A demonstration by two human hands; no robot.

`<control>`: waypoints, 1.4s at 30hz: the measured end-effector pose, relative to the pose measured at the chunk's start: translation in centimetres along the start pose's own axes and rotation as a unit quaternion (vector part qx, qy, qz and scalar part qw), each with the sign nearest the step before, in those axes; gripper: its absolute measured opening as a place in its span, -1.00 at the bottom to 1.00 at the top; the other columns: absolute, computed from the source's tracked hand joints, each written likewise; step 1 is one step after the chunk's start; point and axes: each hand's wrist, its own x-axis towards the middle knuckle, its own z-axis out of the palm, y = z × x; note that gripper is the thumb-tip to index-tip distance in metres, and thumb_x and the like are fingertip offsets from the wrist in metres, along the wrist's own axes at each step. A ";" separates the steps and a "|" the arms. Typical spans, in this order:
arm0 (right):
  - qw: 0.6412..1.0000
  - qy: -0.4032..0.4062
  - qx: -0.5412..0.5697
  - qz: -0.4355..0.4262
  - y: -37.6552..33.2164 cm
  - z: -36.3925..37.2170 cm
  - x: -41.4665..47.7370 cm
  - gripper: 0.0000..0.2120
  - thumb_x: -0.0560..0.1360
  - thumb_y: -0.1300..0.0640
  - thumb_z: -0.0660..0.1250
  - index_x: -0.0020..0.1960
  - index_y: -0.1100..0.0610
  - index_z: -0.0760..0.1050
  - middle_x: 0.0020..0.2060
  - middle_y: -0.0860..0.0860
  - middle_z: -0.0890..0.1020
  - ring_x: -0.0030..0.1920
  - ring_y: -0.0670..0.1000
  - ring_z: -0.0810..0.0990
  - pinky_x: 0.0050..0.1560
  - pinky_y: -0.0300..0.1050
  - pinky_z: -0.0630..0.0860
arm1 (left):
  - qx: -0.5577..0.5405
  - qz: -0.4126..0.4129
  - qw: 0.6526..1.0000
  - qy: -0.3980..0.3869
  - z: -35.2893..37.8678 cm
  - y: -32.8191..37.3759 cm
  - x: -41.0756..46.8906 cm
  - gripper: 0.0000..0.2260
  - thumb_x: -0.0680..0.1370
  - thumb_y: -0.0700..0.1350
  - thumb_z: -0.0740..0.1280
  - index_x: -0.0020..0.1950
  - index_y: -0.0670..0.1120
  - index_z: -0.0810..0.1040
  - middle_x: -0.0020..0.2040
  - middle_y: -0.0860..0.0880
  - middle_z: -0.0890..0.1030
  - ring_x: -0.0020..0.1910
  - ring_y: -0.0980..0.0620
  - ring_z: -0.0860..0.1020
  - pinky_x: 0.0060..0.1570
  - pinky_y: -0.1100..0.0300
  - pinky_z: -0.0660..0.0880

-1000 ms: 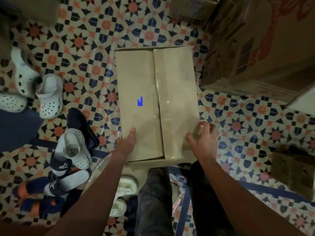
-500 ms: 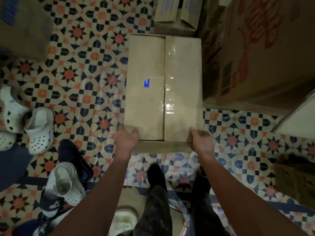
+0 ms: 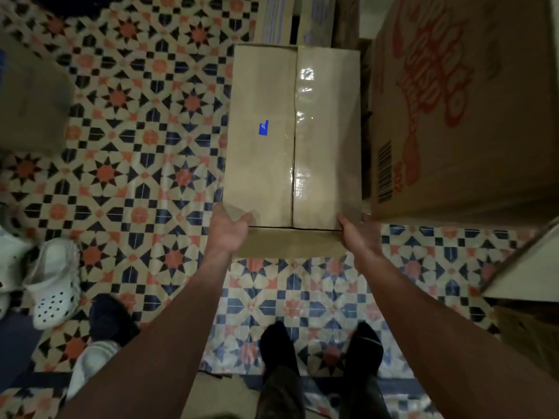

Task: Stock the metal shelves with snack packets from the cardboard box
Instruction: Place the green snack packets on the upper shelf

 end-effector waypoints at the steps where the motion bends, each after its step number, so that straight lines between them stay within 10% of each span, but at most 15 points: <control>1: 1.000 -0.008 -0.007 -0.010 -0.1 -0.2 -0.1 -0.50 0.53 0.02 0.41 0.42 0.14 0.42 0.28 0.08 0.57 0.25 0.13 0.55 0.32 0.08 0.50 | 0.009 0.000 1.000 -0.008 0.0 0.1 0.3 -0.50 0.54 -0.07 0.41 0.43 -0.08 0.32 0.27 -0.02 0.50 0.22 -0.04 0.46 0.30 0.09 0.39; 6: 0.997 -0.033 -0.046 -0.051 -0.4 -1.6 -1.3 -0.51 0.57 -0.02 0.36 0.42 0.16 0.41 0.17 0.02 0.50 0.15 0.02 0.47 0.16 -0.15 0.37 | 0.101 -0.004 0.993 -0.053 -0.9 1.4 -0.4 -0.36 0.58 -0.06 0.36 0.56 -0.15 0.13 0.48 -0.12 0.37 0.44 -0.12 0.35 0.46 0.05 0.26; 18: 0.979 -0.143 -0.047 -0.136 -7.5 -12.2 -16.4 -0.82 0.60 0.03 0.33 0.16 0.05 0.54 0.00 -0.09 0.63 -0.02 0.02 0.63 0.20 0.09 0.56 | 0.170 0.147 0.957 -0.183 -2.0 15.0 -18.4 -0.58 0.63 0.03 0.28 0.46 -0.06 0.39 0.42 -0.04 0.45 0.35 0.02 0.42 0.25 0.23 0.28; 23: 0.978 -0.181 0.036 -0.098 -10.5 -20.2 -21.7 -0.80 0.58 -0.11 0.30 0.13 -0.04 0.54 0.10 -0.07 0.63 0.14 -0.01 0.61 0.20 0.08 0.56 | 0.176 0.206 0.943 -0.194 -1.6 20.4 -25.9 -0.66 0.63 0.04 0.26 0.38 -0.01 0.45 0.37 0.03 0.49 0.22 0.13 0.42 0.21 0.21 0.27; 28: 0.974 -0.052 0.218 0.032 -12.6 -29.6 -21.5 -0.75 0.58 -0.08 0.33 0.16 0.06 0.50 0.05 0.07 0.62 0.02 0.10 0.64 -0.26 -0.07 0.63 | 0.156 0.279 0.929 -0.188 1.8 25.5 -31.8 -0.67 0.63 0.02 0.27 0.38 -0.01 0.45 0.31 0.05 0.51 0.21 0.13 0.48 0.21 0.23 0.31; 34: 0.900 -0.060 0.384 0.198 -13.7 -32.3 -16.0 -0.19 0.35 -0.12 0.52 0.44 0.09 0.22 0.34 0.12 0.37 0.27 0.36 0.40 -0.01 0.50 0.53 | 0.176 0.359 0.903 -0.157 7.1 30.3 -33.7 -0.65 0.63 -0.04 0.29 0.40 -0.08 0.42 0.45 -0.04 0.39 0.35 0.12 0.39 0.26 0.36 0.29; 42: 0.930 -0.013 0.295 0.221 -16.8 -30.8 -13.3 -0.69 0.64 0.19 0.23 0.35 0.20 0.29 0.30 0.18 0.45 0.18 0.38 0.54 -0.29 0.19 0.65 | 0.248 0.427 0.857 -0.149 8.5 36.4 -29.3 -0.68 0.62 -0.10 0.30 0.37 -0.13 0.45 0.40 -0.09 0.41 0.40 -0.03 0.38 0.32 0.33 0.21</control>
